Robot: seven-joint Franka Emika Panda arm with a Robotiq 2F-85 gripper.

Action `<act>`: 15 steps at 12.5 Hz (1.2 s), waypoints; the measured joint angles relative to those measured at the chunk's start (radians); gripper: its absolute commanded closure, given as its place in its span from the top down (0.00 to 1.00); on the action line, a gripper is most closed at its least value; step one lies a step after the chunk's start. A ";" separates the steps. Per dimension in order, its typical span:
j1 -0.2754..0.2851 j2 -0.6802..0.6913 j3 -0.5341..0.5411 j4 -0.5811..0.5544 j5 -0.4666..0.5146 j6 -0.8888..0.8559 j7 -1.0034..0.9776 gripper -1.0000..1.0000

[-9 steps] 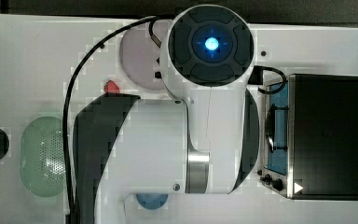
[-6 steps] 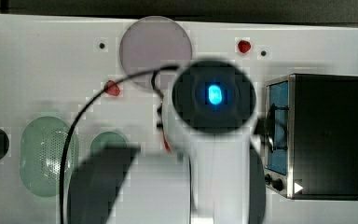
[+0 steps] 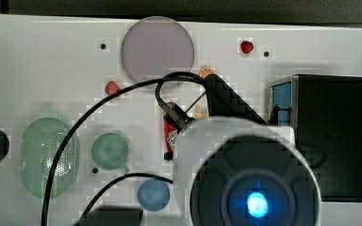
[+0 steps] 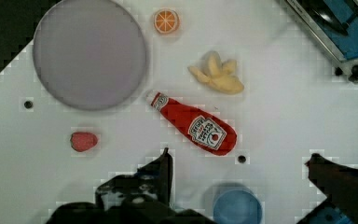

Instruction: Pick Ketchup from the table and place it in strainer.

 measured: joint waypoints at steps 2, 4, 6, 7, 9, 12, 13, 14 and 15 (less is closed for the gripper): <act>0.000 0.043 0.016 -0.046 0.001 0.074 -0.050 1.00; 0.001 0.113 0.039 -0.093 -0.004 0.111 -0.135 1.00; 0.002 0.169 0.060 -0.161 0.000 0.167 -0.253 1.00; 0.001 0.185 0.074 -0.206 0.000 0.209 -0.328 1.00; 0.004 0.203 0.090 -0.292 0.000 0.262 -0.470 1.00; 0.005 0.207 0.090 -0.380 0.004 0.403 -0.662 1.00; 0.006 0.208 0.091 -0.399 -0.002 0.463 -0.709 1.00; 0.009 0.207 0.093 -0.417 -0.002 0.510 -0.741 1.00; 0.009 0.207 0.096 -0.437 0.003 0.558 -0.766 1.00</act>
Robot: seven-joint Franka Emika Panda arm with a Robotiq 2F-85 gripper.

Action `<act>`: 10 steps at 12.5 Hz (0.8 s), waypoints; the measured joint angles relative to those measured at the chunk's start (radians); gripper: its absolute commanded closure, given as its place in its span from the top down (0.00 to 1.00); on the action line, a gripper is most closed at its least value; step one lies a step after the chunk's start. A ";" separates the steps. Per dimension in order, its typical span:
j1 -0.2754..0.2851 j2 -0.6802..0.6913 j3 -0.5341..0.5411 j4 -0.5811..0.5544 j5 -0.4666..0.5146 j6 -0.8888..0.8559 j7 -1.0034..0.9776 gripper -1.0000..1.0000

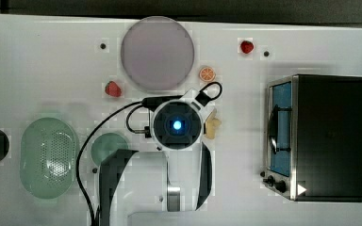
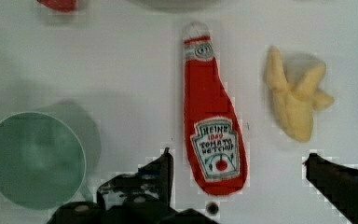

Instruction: Pick Ketchup from the table and place it in strainer.

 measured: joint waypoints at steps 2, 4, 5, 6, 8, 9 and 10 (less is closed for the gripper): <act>-0.001 0.017 -0.001 -0.039 -0.001 0.086 -0.022 1.00; -0.001 0.084 -0.002 -0.059 0.004 0.134 -0.037 1.00; -0.001 0.134 -0.001 -0.063 0.004 0.173 -0.037 1.00; 0.000 0.188 -0.003 -0.066 0.004 0.216 -0.037 1.00; -0.004 0.293 -0.004 -0.074 0.002 0.293 -0.037 1.00; -0.005 0.336 -0.004 -0.080 -0.002 0.323 -0.038 1.00; -0.003 0.375 -0.004 -0.090 -0.011 0.364 -0.038 1.00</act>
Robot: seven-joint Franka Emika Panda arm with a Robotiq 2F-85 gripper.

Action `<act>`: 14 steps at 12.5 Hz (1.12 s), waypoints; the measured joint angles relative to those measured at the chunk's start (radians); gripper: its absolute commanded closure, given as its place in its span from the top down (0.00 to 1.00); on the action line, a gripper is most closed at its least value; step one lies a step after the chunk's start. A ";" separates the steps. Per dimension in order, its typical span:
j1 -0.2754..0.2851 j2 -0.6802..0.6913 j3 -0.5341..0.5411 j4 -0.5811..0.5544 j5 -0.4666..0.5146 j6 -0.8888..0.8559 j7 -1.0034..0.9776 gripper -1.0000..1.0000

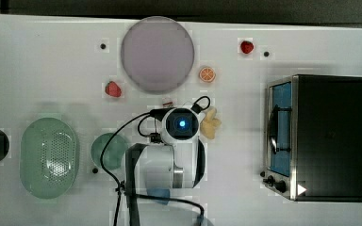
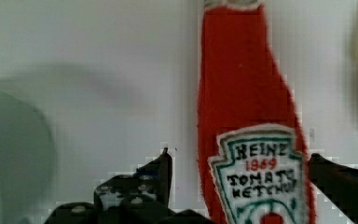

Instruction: Pick Ketchup from the table and place it in strainer.

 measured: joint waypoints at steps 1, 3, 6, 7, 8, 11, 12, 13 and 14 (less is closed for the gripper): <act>0.002 0.032 0.000 -0.010 -0.018 0.027 -0.001 1.00; 0.004 0.068 -0.001 -0.023 -0.020 0.065 -0.002 1.00; 0.009 0.100 -0.005 -0.031 -0.019 0.109 -0.006 0.84; 0.007 0.097 -0.003 -0.031 -0.020 0.109 -0.006 0.72; 0.005 0.095 -0.003 -0.027 -0.020 0.110 -0.006 0.64; 0.010 0.077 -0.004 -0.033 -0.019 0.112 -0.007 0.64; 0.008 0.061 0.001 -0.031 -0.020 0.103 -0.007 0.64; 0.010 0.034 0.000 -0.031 -0.020 0.076 -0.007 0.64; 0.009 -0.005 0.003 -0.033 -0.017 0.033 -0.007 0.64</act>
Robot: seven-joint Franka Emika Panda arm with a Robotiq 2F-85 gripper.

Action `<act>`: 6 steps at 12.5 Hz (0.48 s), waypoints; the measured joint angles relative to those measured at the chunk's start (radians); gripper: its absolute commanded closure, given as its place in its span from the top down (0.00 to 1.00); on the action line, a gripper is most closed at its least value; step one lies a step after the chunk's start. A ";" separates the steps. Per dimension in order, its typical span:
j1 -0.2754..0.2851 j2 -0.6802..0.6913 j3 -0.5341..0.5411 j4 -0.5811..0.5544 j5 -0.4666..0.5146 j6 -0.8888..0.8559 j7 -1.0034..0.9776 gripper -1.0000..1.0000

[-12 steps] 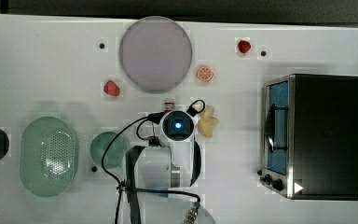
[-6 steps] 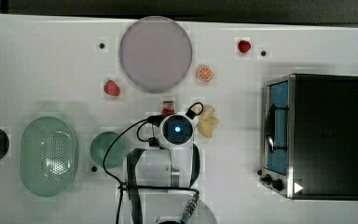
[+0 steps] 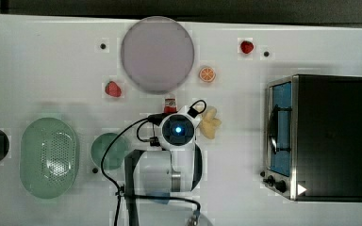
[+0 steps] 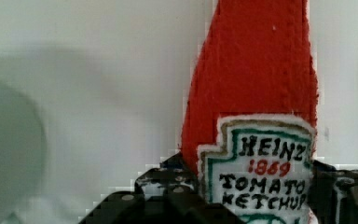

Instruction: Pick Ketchup from the table and place it in strainer.

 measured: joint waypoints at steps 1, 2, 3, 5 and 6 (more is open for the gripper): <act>-0.004 -0.053 0.012 -0.002 0.000 -0.045 0.000 0.64; -0.004 -0.118 0.019 -0.002 -0.001 -0.105 0.000 0.64; -0.007 -0.196 0.032 0.006 0.002 -0.189 0.005 0.64; -0.017 -0.339 0.077 0.057 0.004 -0.369 0.031 0.64; -0.012 -0.392 0.095 0.104 0.006 -0.435 0.058 0.64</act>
